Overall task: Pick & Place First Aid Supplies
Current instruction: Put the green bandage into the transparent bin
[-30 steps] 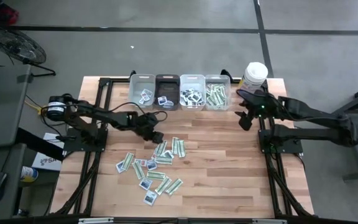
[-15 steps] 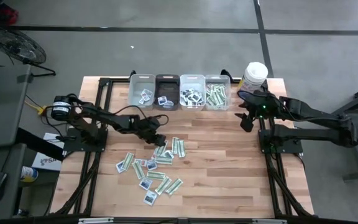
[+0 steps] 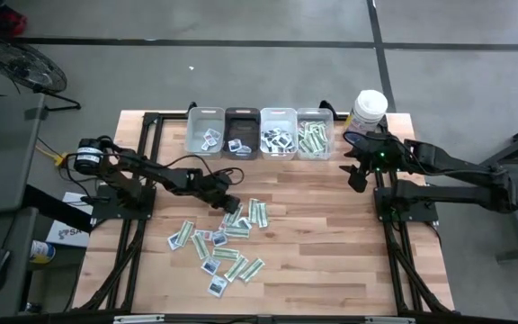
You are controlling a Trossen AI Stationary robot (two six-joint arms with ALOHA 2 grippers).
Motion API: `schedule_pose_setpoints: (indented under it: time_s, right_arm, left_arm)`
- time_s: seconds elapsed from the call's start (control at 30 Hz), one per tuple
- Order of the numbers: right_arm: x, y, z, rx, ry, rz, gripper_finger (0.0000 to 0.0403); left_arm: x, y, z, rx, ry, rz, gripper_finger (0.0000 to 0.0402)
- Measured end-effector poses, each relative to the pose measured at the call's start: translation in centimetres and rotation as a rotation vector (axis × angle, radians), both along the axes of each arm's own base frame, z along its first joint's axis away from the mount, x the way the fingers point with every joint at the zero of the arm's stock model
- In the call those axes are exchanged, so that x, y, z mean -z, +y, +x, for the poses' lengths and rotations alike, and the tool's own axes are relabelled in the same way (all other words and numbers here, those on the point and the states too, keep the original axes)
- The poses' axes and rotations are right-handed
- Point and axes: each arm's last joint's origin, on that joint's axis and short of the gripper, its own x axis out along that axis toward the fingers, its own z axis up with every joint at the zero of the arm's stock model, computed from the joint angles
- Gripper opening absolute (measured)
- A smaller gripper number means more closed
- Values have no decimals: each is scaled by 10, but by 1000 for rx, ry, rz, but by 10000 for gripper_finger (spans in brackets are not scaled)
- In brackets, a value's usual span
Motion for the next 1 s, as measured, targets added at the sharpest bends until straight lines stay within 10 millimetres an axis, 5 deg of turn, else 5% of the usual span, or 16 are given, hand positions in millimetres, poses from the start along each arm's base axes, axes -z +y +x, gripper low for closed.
schedule_pose_setpoints:
  time_s: [0.37, 0.73, 1.0]
  right_arm:
    - [0, 0, 0, 9, 1, -3, 209]
    - [-1, 0, 1, -8, -24, 21, 209]
    - [-7, 0, 7, -46, -125, 59, 209]
  left_arm:
    - [3, -1, -4, 23, 46, 57, 7]
    - [-1, -1, -4, 87, 20, 65, 1]
    - [-39, 1, -1, 73, -148, 163, 0]
